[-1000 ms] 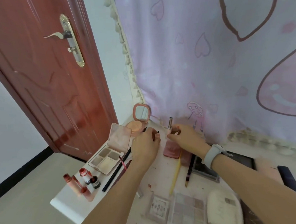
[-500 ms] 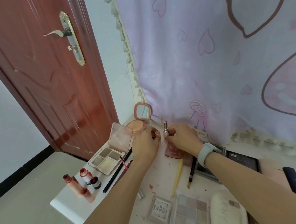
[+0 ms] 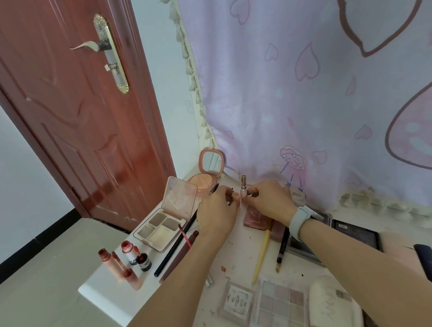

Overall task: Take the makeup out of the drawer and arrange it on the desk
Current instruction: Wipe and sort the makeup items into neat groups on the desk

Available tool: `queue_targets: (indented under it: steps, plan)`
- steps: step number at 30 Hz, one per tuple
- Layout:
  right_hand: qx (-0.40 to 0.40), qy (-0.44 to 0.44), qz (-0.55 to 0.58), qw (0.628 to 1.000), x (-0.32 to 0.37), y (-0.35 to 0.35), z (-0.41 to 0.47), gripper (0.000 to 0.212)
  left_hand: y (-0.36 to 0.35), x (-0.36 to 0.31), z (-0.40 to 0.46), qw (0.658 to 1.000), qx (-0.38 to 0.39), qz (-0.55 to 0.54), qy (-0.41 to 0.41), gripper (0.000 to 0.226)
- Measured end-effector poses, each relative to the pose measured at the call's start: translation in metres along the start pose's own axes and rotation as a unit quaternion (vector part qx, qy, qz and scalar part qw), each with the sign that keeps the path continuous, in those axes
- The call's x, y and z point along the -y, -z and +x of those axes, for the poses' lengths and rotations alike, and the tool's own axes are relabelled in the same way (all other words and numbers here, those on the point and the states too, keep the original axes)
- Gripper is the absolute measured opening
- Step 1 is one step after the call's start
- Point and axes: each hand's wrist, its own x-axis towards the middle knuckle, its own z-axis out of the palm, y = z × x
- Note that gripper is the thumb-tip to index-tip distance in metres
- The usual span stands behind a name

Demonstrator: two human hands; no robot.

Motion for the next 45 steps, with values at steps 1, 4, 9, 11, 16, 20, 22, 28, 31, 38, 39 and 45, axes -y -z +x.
queue_targets:
  steps: [1,4,9,11,16,20,22,28,31,38,39,45]
  plan:
    - [0.006,-0.001,-0.004,1.000,0.000,0.001,0.000,0.024,0.001,-0.001,-0.001,1.000,-0.001,0.001,-0.002,0.025]
    - [0.025,-0.009,-0.005,1.000,-0.003,0.005,-0.003,0.039,0.004,-0.003,-0.004,1.000,-0.008,0.002,-0.017,0.029]
    - [0.079,0.035,-0.099,0.991,-0.013,0.018,-0.020,0.062,0.016,-0.003,-0.019,0.999,-0.010,-0.005,-0.035,0.031]
    - [0.118,0.058,-0.149,0.980,-0.014,0.018,-0.028,0.073,0.020,-0.003,-0.029,0.999,-0.008,-0.025,-0.029,0.031]
    - [0.096,0.079,-0.162,0.979,-0.005,0.017,-0.041,0.062,0.032,-0.002,-0.055,0.995,0.013,-0.096,0.001,0.031]
    - [0.031,0.067,-0.051,0.996,0.006,0.028,-0.059,0.063,0.051,-0.007,-0.073,0.968,0.007,-0.245,0.057,0.019]
    - [0.013,0.087,0.054,0.995,0.013,0.038,-0.080,0.064,0.061,-0.007,-0.085,0.923,0.017,-0.367,0.112,0.013]
    - [0.022,0.171,0.196,0.965,0.043,0.051,-0.166,0.048,0.072,-0.002,-0.127,0.767,0.220,-0.575,0.182,0.034]
    - [0.016,0.200,0.163,0.966,0.047,0.046,-0.190,0.044,0.071,-0.001,-0.148,0.715,0.258,-0.623,0.184,0.033]
    - [-0.072,0.289,0.009,0.955,0.041,0.037,-0.216,0.029,0.072,0.001,-0.179,0.703,0.194,-0.659,0.182,0.028]
    - [-0.074,0.293,-0.013,0.953,0.041,0.037,-0.218,0.027,0.072,0.001,-0.181,0.707,0.185,-0.657,0.183,0.026]
    - [-0.089,0.302,-0.076,0.946,0.047,0.043,-0.223,0.022,0.075,0.000,-0.187,0.710,0.187,-0.652,0.191,0.034]
